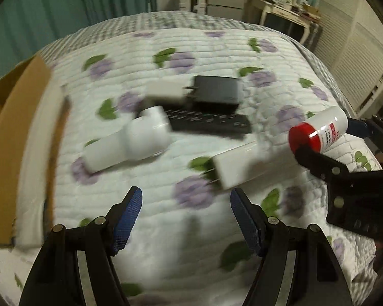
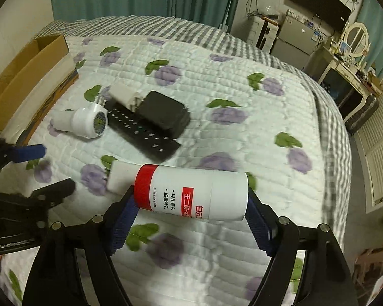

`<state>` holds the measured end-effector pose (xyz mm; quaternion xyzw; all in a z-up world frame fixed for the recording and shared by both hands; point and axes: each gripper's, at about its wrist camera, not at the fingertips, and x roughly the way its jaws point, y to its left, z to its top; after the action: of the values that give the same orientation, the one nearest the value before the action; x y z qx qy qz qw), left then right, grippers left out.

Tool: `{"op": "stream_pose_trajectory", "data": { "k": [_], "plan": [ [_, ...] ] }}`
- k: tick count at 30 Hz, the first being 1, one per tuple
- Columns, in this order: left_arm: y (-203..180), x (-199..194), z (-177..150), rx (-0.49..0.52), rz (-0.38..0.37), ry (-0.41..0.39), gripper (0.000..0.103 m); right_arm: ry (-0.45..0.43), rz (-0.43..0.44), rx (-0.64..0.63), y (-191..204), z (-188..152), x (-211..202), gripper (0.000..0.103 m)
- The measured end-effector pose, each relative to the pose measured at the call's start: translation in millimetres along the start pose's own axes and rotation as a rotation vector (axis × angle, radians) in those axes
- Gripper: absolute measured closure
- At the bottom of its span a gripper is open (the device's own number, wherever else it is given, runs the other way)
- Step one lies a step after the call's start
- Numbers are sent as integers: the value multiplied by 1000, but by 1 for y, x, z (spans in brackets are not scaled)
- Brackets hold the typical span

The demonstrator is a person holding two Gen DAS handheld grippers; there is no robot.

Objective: Organize rigid objects
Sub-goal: 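Grasp the white-red pill bottle with the right gripper while the left grasps the white plug adapter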

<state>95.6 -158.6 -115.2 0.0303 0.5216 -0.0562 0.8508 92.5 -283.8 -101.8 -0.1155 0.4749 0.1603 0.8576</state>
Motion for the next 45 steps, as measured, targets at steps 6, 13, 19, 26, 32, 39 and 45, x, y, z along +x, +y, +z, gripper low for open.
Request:
{"op": "stream_pose_trajectory", "data": {
  "k": [6, 13, 19, 26, 32, 39, 45],
  "plan": [
    [-26, 28, 7, 28, -29, 37, 29, -12, 26, 1, -16, -4, 6, 24],
    [-45, 48, 13, 70, -30, 43, 29, -21, 26, 23, -36, -7, 18, 24],
    [-58, 62, 18, 119, 24, 53, 29, -15, 44, 86, -54, -9, 26, 24],
    [-48, 47, 15, 114, 17, 41, 29, -21, 40, 93, -55, -8, 22, 24],
    [-53, 51, 22, 132, 19, 0, 29, -15, 39, 98, -54, -8, 23, 24],
    [-52, 67, 10, 136, -8, 60, 29, -12, 35, 95, -55, -10, 24, 24],
    [-53, 59, 5, 155, -15, 70, 38, -9, 31, 95, -52, -10, 22, 24]
  ]
}}
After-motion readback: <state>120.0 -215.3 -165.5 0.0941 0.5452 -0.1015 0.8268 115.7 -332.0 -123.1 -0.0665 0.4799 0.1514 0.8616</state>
